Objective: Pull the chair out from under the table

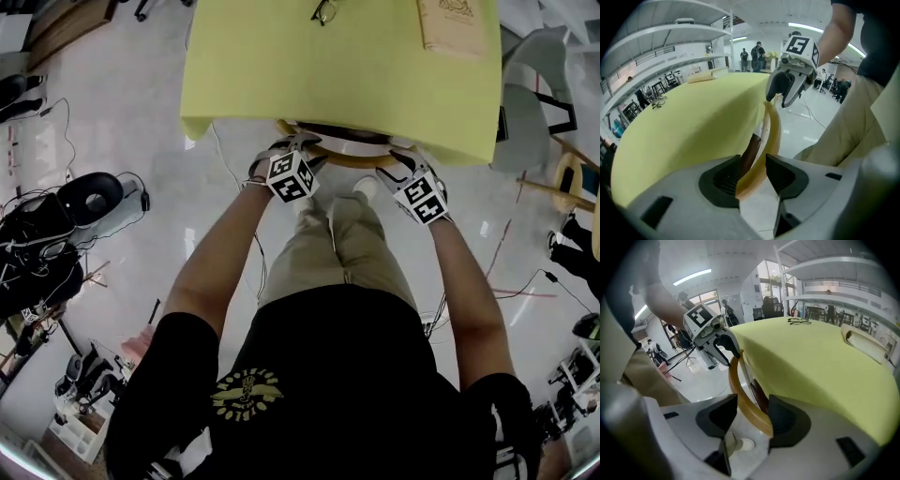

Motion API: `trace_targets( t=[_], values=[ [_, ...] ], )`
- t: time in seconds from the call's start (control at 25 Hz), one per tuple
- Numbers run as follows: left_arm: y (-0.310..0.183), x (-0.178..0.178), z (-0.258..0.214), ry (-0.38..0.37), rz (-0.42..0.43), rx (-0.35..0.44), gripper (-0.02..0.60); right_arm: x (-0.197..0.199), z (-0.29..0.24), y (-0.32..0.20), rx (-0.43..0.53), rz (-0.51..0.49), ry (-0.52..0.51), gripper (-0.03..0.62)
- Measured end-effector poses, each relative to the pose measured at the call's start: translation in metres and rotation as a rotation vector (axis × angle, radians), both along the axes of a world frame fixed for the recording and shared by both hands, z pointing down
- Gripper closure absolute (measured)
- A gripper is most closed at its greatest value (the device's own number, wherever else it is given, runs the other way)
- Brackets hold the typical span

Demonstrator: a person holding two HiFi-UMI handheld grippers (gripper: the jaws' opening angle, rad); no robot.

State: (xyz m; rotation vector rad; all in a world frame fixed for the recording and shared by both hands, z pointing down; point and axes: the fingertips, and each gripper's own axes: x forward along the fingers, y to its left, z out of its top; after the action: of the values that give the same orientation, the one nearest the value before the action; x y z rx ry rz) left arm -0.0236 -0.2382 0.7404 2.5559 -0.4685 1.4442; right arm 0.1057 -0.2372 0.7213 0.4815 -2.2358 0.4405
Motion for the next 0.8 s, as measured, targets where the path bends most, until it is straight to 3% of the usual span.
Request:
trace_targets(
  t=[0.32, 0.52, 0.8],
  values=[
    [-0.005, -0.004, 0.008, 0.061, -0.008, -0.111, 0.396, -0.013, 0.033, 0.003, -0.007, -0.189, 0.077, 0.399],
    [0.017, -0.001, 0.022, -0.032, 0.130, -0.184, 0.382, -0.023, 0.051, 0.011, -0.016, -0.307, 0.112, 0.392],
    [0.016, 0.008, 0.043, -0.083, 0.165, -0.164, 0.373, -0.027, 0.056, 0.011, -0.006, -0.348, 0.129, 0.391]
  ],
)
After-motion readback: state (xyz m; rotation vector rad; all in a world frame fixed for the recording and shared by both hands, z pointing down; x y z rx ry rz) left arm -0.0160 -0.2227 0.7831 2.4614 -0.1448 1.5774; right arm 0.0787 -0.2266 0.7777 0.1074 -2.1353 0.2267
